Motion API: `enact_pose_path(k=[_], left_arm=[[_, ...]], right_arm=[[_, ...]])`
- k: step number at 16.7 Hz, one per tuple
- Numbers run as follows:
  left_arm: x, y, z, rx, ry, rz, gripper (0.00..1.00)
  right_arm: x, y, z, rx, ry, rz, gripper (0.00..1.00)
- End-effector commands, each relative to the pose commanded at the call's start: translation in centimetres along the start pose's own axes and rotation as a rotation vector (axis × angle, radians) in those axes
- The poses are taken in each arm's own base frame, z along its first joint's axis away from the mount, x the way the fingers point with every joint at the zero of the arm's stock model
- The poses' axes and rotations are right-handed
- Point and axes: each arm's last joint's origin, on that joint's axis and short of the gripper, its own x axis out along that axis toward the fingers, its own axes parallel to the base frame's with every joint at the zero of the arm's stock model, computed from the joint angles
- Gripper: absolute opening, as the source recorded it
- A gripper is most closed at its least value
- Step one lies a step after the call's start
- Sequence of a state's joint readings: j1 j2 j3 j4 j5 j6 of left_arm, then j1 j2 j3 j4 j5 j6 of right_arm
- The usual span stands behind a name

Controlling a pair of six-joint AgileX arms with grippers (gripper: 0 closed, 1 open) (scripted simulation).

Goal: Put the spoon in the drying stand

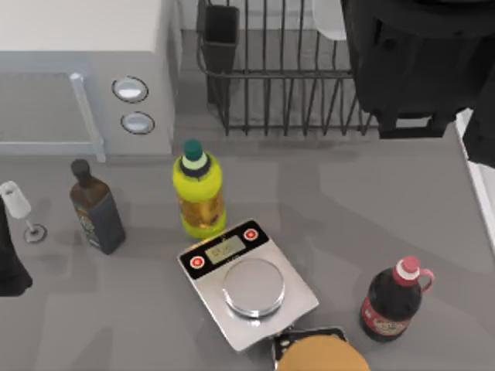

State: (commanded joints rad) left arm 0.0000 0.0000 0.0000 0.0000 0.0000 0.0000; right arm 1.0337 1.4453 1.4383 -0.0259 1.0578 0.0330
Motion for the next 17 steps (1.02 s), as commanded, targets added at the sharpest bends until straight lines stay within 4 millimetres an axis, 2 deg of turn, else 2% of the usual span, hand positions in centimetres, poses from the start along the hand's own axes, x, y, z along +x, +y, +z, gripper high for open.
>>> enact_pose_path(k=[2, 4, 6, 9, 13, 15, 17], left_arm=[[0.0, 0.0, 0.0, 0.000, 0.000, 0.000, 1.00], [0.0, 0.0, 0.0, 0.000, 0.000, 0.000, 1.00], [0.0, 0.0, 0.0, 0.000, 0.000, 0.000, 1.00], [0.0, 0.0, 0.0, 0.000, 0.000, 0.000, 1.00], [0.0, 0.0, 0.0, 0.000, 0.000, 0.000, 1.00], [0.0, 0.0, 0.0, 0.000, 0.000, 0.000, 1.00], [0.0, 0.0, 0.0, 0.000, 0.000, 0.000, 1.00]], right_arm=[[0.5, 0.3, -0.3, -0.001, 0.001, 0.000, 0.00], [2.2, 1.3, -1.7, -0.006, 0.003, 0.002, 0.00], [5.1, 2.5, -4.1, -0.008, 0.006, 0.005, 0.00], [10.7, 3.5, -9.2, 0.012, -0.008, 0.007, 0.00], [17.3, 1.8, -16.3, 0.018, -0.017, 0.003, 0.00], [19.2, 0.6, -18.9, 0.008, -0.007, 0.001, 0.00], [19.9, 0.0, -19.8, 0.003, -0.003, 0.000, 0.00]])
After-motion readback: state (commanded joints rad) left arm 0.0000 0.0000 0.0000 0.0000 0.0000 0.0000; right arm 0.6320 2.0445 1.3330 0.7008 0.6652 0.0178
